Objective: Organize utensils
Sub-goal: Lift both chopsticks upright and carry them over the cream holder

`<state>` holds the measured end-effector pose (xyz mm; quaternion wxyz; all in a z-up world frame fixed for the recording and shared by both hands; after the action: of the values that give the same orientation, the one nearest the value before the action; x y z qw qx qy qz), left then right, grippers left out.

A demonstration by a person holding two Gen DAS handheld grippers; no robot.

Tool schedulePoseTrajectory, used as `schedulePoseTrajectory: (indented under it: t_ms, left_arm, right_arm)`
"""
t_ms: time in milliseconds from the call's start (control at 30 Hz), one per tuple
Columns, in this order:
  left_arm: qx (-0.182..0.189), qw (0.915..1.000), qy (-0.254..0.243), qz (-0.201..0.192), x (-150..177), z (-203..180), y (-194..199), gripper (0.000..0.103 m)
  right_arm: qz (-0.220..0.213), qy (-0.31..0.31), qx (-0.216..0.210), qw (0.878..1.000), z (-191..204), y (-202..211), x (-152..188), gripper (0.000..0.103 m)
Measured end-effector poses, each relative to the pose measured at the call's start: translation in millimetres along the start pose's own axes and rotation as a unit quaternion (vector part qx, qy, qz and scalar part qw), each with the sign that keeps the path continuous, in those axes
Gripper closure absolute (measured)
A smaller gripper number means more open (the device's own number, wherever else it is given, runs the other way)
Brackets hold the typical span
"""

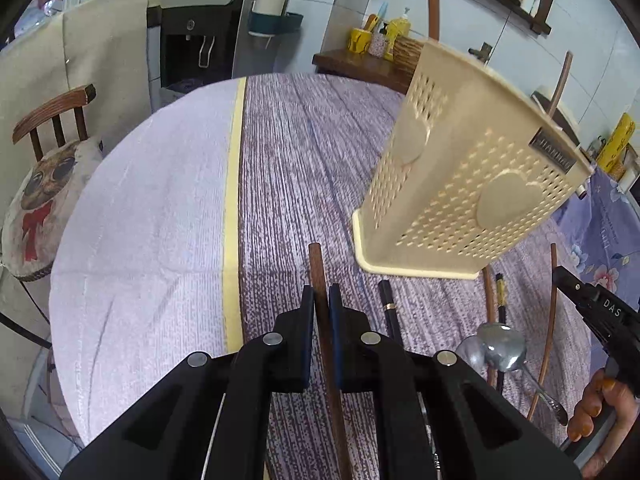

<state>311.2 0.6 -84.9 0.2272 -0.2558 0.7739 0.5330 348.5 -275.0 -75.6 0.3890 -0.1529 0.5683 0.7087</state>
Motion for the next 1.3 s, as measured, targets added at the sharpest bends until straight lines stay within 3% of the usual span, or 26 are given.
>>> schedulePoseTrajectory:
  t_ms: [233, 600, 1300]
  left_arm:
    - [0.017, 0.9989, -0.018, -0.040, -9.6, -16.1, 33.6, 0.095]
    - [0.036, 0.9930, -0.043, -0.104, -25.1, -32.2, 89.5, 0.095]
    - [0.046, 0.9812, -0.074, -0.172, -42.1, -47.5, 142.1, 0.095]
  right_arm:
    - [-0.072, 0.030, -0.015, 0.997, 11.6, 47.1, -20.1, 0.095]
    - [-0.140, 0.057, -0.048, 0.987, 24.6, 116.2, -34.5, 0.095]
    - [-0.172, 0.087, -0.085, 0.978, 44.7, 153.4, -47.0, 0.095]
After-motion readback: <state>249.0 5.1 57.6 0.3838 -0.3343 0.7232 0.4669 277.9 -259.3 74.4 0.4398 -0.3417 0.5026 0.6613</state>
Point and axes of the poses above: each gripper's, at about its wrist camera, not at the fingertips, and y roughly against the way its jaws point, z to its left, x to its underside, the point moved 6 cm from there along -y, roughly the way its jaws point, and after that the axes turned 9 degrees about x, right-handed, at the moved point
